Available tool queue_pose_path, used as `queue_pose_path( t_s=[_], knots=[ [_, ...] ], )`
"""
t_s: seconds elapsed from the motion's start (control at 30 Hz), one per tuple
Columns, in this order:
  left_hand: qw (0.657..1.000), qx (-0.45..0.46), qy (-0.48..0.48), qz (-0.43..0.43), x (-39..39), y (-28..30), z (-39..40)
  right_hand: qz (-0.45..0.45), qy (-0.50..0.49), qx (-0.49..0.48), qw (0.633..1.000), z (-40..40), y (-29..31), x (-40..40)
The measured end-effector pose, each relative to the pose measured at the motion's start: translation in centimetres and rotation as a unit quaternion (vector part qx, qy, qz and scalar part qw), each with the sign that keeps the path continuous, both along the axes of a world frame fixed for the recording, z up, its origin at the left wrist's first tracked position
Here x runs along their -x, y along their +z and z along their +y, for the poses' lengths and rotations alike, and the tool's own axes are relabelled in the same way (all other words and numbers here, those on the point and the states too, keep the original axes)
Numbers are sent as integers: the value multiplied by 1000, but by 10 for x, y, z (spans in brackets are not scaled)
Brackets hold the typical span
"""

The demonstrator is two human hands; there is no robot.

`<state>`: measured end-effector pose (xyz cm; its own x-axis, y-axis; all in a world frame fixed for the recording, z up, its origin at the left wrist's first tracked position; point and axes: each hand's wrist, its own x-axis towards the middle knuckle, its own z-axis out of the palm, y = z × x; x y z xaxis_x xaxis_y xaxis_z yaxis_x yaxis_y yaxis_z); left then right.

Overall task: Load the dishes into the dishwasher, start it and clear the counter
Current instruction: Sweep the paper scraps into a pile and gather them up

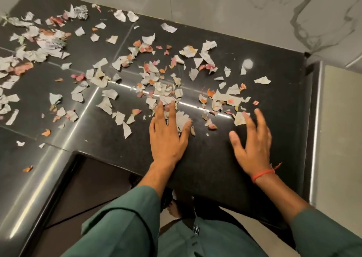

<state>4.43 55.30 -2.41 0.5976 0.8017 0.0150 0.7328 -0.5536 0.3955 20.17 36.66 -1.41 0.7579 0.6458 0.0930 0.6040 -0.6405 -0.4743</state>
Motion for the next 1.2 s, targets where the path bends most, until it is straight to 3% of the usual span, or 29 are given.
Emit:
queue_pose_path(
  t_s=[0.1,0.2,0.4,0.53,0.63,0.77,0.83,0.93,1.03,1.2],
  knots=[
    [1000,-9,1,17,-1,0,0,-8,-47,29,998,30,-3,-40],
    [999,-17,-2,41,-3,0,1,-9,-28,94,995,65,-6,-59],
    [998,-10,-9,57,-4,0,1,-7,238,88,967,102,-2,-28],
    [998,-11,-9,58,-3,-1,2,44,346,-5,937,106,-3,-19],
    [998,0,-9,58,-4,0,2,103,305,-106,941,103,-1,-27],
    [998,2,-10,68,-6,2,2,21,151,-201,968,98,0,-88],
    [997,2,-11,75,-5,2,2,-9,50,-186,981,89,-1,-135],
    [997,5,-11,77,-6,3,2,25,-57,-84,994,76,-6,-185],
    [997,7,-13,78,-7,3,2,5,-52,2,999,82,-13,-184],
    [997,5,-12,79,-7,4,1,33,115,-35,992,112,-10,-103]
  ],
)
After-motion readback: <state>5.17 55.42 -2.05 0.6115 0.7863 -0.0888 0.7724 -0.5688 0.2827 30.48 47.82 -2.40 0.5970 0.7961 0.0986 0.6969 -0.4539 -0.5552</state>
